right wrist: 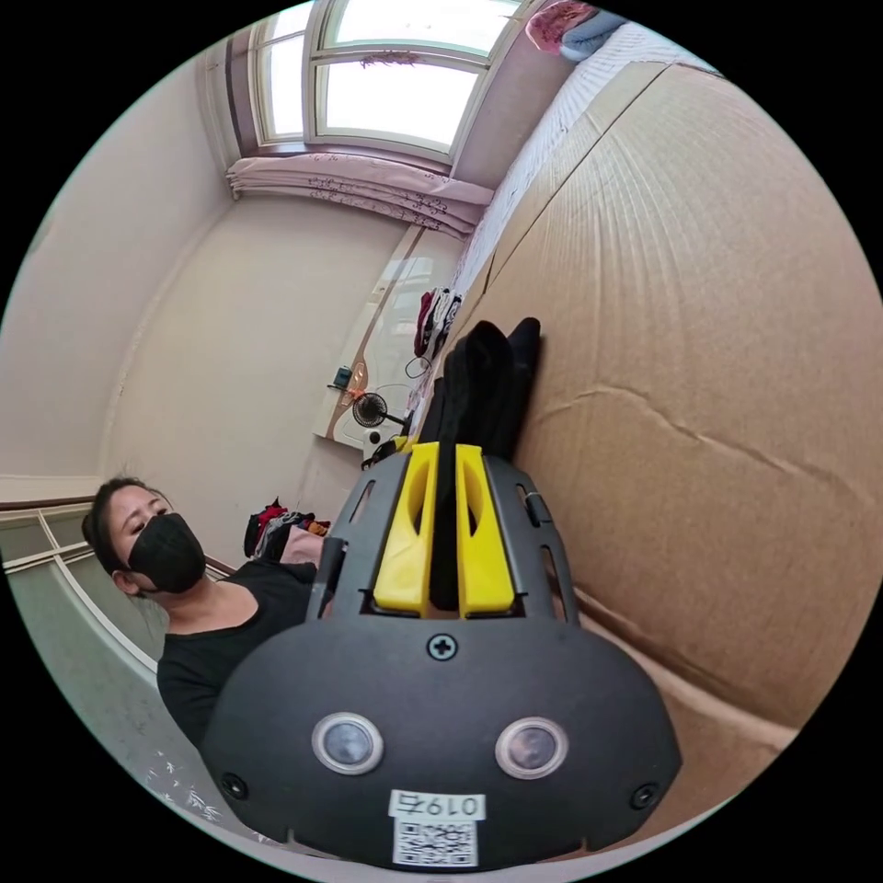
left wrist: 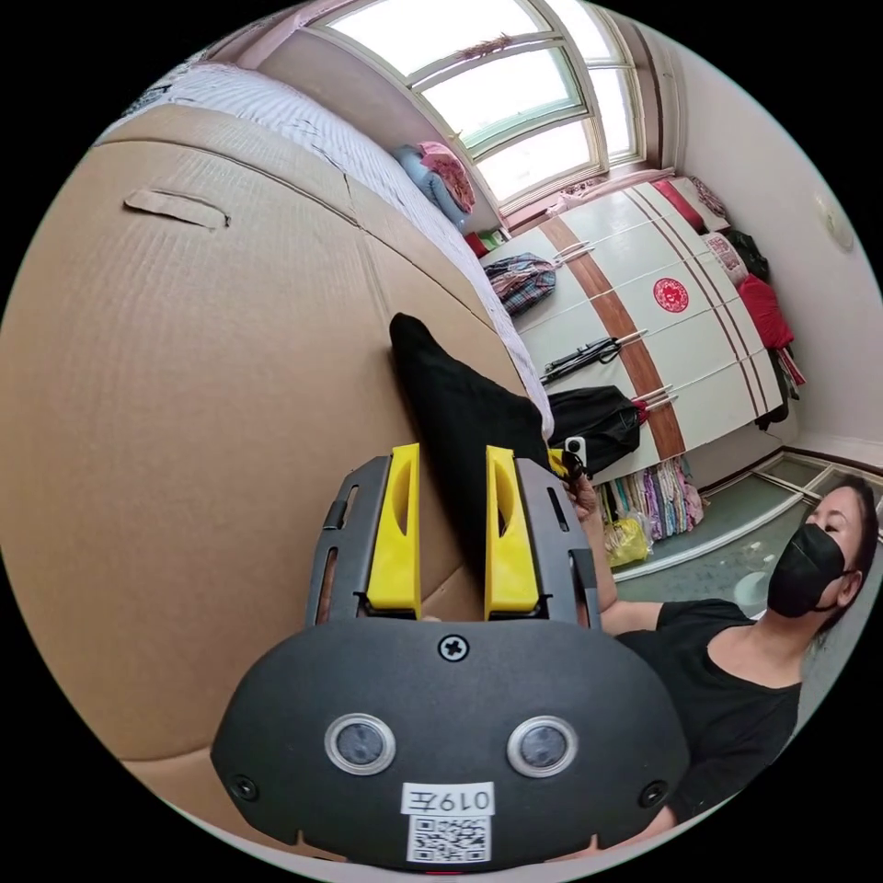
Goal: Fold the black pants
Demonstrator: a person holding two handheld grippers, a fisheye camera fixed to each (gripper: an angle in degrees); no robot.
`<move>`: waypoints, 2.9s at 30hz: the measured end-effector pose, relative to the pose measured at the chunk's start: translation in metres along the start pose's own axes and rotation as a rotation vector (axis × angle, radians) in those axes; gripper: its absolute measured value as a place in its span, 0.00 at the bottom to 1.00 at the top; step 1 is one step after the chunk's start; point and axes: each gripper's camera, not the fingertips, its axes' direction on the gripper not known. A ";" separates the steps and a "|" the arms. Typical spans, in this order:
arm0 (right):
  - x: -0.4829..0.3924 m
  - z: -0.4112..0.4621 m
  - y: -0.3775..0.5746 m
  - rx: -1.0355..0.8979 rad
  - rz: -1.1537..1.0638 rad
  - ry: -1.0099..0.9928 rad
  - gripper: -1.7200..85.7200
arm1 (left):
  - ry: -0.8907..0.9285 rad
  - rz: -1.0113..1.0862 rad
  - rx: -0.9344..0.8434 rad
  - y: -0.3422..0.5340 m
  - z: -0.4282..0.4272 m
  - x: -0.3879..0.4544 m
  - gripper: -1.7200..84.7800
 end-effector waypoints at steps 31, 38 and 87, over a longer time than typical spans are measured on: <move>-0.071 0.046 -0.004 0.025 -0.017 0.152 0.01 | -0.035 -0.053 -0.064 0.024 -0.019 0.002 0.05; -0.083 0.031 0.021 0.090 -0.022 0.034 0.06 | 0.085 -0.056 -0.012 0.044 -0.046 0.000 0.10; -0.032 0.024 0.053 0.101 -0.041 0.165 0.02 | -0.055 0.002 -0.047 0.122 -0.062 0.059 0.07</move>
